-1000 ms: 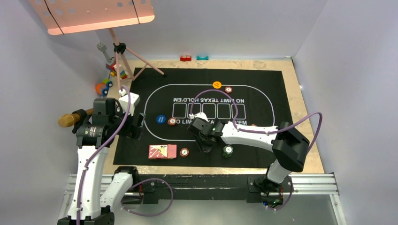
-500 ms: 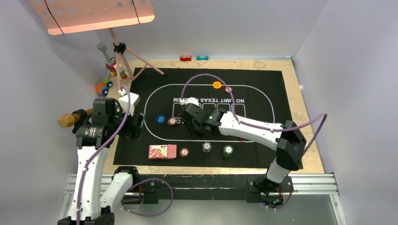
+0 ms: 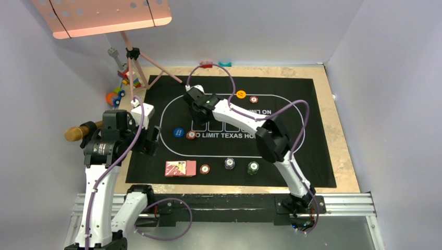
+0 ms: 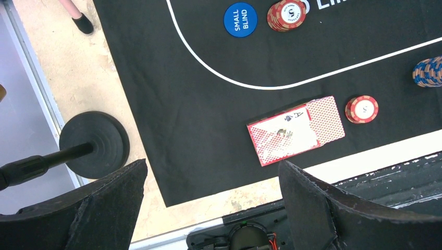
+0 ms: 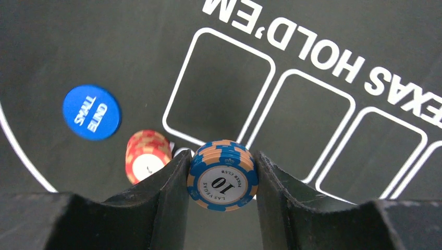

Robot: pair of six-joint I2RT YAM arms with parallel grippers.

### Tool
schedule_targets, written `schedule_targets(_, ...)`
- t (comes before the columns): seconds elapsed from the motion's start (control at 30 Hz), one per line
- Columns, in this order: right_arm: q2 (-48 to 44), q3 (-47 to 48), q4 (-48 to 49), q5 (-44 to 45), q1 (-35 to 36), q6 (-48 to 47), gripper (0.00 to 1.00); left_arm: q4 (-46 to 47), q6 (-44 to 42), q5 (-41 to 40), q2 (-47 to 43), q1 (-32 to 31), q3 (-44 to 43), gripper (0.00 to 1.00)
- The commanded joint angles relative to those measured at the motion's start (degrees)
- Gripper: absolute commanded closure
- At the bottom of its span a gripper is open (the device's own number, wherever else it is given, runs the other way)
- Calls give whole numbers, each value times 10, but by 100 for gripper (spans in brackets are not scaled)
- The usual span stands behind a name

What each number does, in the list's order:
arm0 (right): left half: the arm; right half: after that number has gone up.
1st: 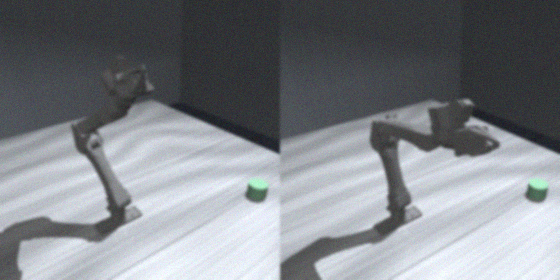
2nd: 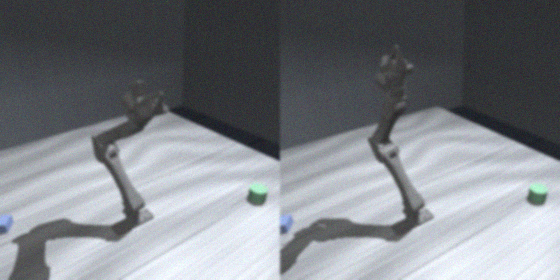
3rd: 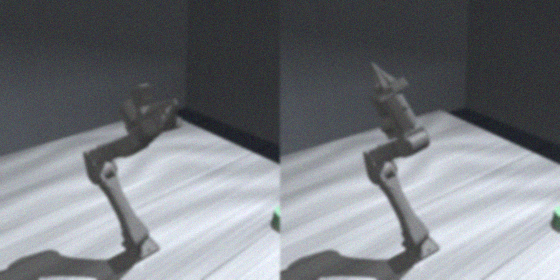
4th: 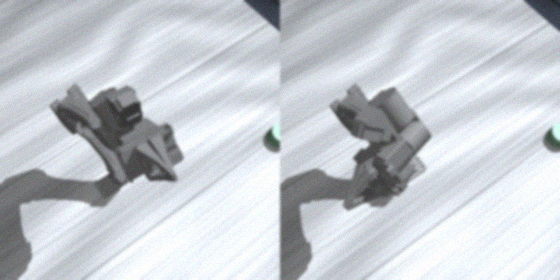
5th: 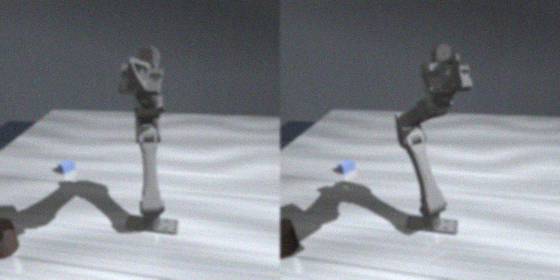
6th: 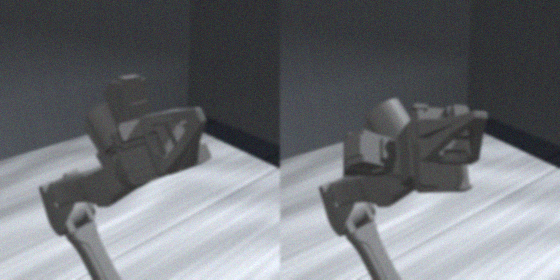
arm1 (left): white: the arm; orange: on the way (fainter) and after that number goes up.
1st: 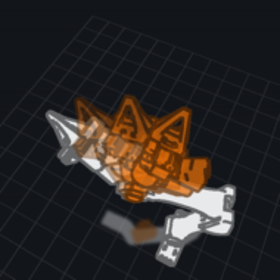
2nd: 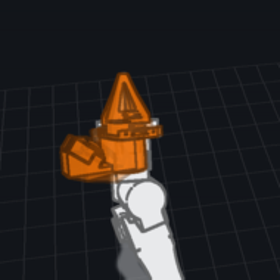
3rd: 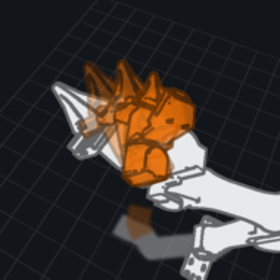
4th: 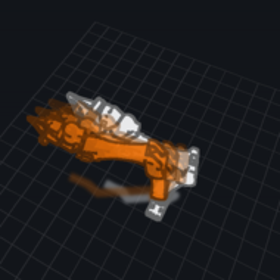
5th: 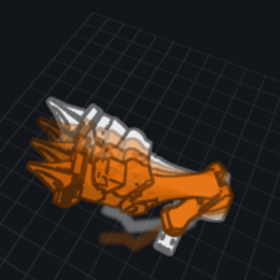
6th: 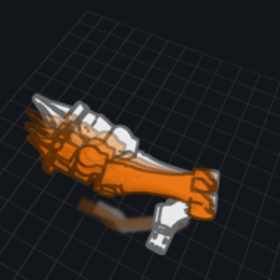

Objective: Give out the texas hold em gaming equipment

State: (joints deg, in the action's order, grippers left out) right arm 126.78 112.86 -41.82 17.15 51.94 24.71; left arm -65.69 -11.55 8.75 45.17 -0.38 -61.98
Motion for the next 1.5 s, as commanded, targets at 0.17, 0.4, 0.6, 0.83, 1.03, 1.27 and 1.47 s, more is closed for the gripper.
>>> schedule_targets(0.17,98,133,7,-16,-7,-20,62,11,4,8,-7,2,1,0)
schedule_targets(0.4,132,172,19,-43,-6,-16,62,11,5,7,-7,1,1,0)
schedule_targets(0.6,162,202,19,-70,-3,-14,62,10,5,7,-5,1,1,0)
schedule_targets(0.83,197,228,21,-84,1,-14,60,11,4,8,-5,1,1,0)
schedule_targets(1.03,212,239,17,-97,1,-16,44,11,5,7,-6,2,1,0)
schedule_targets(1.27,198,245,8,-94,1,-25,25,12,5,6,-6,1,1,0)
schedule_targets(1.47,149,253,7,-67,-2,-41,24,13,9,8,-7,2,2,0)
